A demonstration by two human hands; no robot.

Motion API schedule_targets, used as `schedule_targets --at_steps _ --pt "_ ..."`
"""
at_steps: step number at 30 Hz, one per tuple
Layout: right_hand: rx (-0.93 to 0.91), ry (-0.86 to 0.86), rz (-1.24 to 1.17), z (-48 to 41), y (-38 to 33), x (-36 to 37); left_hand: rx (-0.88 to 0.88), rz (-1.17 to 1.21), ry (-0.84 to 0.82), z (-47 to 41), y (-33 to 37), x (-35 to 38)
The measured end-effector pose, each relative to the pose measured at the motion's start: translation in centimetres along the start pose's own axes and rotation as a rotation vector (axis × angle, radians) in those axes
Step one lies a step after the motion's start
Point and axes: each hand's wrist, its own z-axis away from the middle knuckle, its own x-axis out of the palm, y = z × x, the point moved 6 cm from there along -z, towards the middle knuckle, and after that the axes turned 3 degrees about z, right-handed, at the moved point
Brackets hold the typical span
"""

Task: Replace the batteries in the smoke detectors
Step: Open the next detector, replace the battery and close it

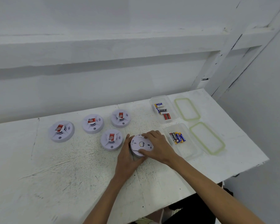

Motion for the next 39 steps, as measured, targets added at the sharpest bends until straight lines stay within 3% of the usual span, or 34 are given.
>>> schedule_targets --at_steps 14,31,39 --pt "-0.124 -0.188 0.037 -2.1 -0.1 0.3 -0.052 0.076 -0.045 -0.2 -1.4 0.5" --pt "-0.300 -0.189 0.075 -2.3 -0.9 0.1 -0.022 0.100 -0.044 0.2 0.3 -0.1" --pt "-0.217 -0.188 0.007 -2.0 -0.4 -0.1 -0.031 0.091 -0.060 0.1 -0.1 0.1"
